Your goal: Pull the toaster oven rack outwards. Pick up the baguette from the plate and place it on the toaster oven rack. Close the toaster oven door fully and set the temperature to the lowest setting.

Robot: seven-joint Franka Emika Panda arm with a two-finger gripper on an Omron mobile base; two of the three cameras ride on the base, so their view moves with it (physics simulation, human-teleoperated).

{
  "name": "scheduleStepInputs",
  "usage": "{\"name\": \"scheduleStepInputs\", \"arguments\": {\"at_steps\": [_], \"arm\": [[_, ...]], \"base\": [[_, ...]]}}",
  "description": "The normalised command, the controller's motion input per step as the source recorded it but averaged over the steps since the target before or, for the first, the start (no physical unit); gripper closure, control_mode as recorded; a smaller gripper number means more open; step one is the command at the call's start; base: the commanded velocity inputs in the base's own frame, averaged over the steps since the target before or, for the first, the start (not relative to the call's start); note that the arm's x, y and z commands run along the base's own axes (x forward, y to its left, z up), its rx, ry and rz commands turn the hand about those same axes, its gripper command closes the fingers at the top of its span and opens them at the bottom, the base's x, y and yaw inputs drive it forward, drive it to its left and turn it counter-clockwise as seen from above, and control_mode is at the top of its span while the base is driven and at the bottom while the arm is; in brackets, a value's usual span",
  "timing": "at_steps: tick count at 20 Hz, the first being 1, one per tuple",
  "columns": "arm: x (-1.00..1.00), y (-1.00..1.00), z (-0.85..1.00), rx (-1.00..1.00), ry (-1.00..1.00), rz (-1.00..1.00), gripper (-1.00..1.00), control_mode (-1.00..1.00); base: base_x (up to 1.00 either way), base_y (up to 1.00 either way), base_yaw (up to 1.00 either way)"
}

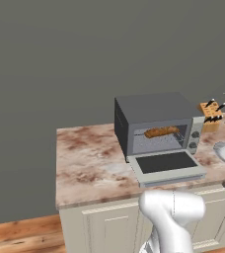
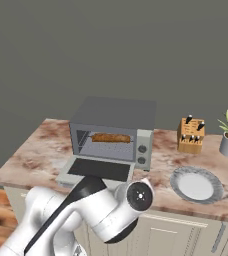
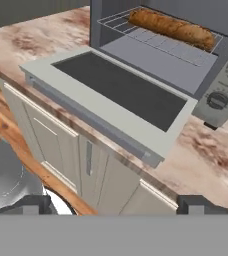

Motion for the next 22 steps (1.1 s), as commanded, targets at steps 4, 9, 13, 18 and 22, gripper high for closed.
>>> {"name": "scheduleStepInputs", "arguments": {"at_steps": [4,9,13,18,22], "arm": [[0.31,-0.03,-0.12,0.20,-0.07,0.02,-1.00,-1.00],[0.32,-0.03,-0.29,0.14,-0.02,0.02,-1.00,-1.00],[0.29,0.00,-0.36,0.08,0.00,0.01,-1.00,-1.00],[0.32,0.00,-0.31,0.09,0.00,0.00,-1.00,-1.00],[0.31,0.00,-0.29,0.08,0.00,0.00,-1.00,-1.00]], "base": [[0.00,0.00,0.00],[0.00,0.00,0.00],[0.00,0.00,0.00],[0.00,0.00,0.00],[0.00,0.00,0.00]]}}
